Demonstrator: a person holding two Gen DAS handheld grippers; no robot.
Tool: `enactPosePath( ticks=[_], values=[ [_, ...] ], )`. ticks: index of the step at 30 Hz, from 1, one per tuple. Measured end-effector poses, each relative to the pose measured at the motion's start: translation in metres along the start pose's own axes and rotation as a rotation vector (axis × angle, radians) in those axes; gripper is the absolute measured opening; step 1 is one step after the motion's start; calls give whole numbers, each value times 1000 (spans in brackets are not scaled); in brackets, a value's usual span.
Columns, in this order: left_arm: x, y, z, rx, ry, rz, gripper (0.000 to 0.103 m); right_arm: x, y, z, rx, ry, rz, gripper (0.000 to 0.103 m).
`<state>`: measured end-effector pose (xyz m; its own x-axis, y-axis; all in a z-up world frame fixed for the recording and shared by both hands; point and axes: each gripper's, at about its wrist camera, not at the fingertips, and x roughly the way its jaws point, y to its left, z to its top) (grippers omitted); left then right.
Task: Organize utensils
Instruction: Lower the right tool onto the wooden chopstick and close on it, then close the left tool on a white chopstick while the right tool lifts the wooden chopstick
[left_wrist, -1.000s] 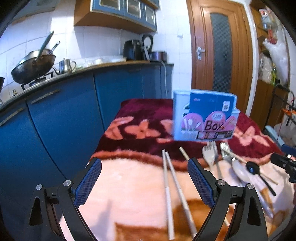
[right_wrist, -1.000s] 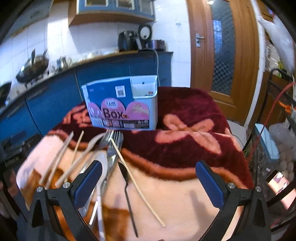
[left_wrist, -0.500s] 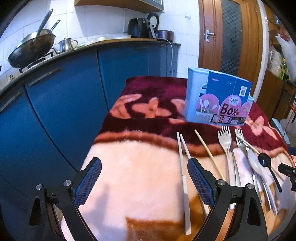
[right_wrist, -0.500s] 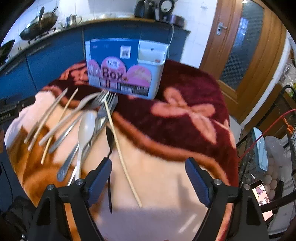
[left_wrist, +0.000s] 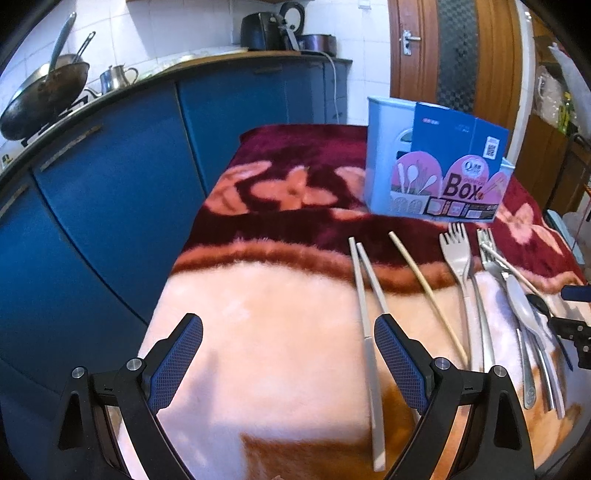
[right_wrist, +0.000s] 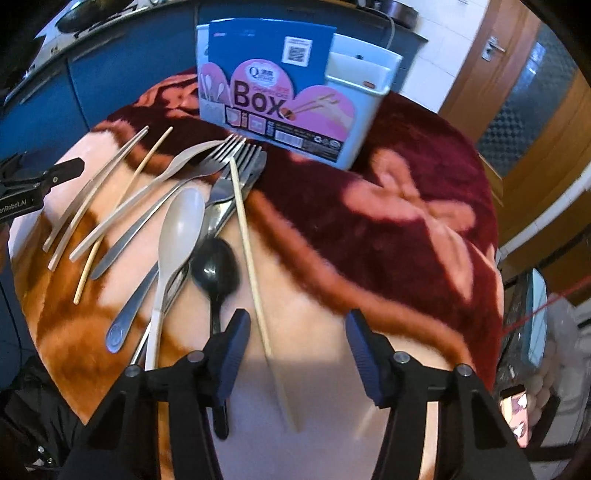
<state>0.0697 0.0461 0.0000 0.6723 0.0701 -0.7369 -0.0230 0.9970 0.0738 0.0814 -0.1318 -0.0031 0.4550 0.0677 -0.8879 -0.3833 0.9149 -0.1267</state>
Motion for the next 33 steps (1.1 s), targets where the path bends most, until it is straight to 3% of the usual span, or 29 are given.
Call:
enactPosePath(
  ticks=[8,13,19,21,28,33],
  values=[
    [9,-5,6,17,43,-50,94,11,0,24,-37,31,6,56],
    [12,-13,7,49,63,-63,94,17,5,41,-54,43,12,48],
    [19,-14,9,52,91,-67,94,22,5,48,-22,43,48,21],
    [22,-13,10,46,105,-74,92,21,1,49,18,38,55,7],
    [35,-8,14,23,164,-110,79,19,-26,38,191,72,73,6],
    [41,-13,17,36,199,-132,69,20,-26,35,179,94,71,7]
  ],
)
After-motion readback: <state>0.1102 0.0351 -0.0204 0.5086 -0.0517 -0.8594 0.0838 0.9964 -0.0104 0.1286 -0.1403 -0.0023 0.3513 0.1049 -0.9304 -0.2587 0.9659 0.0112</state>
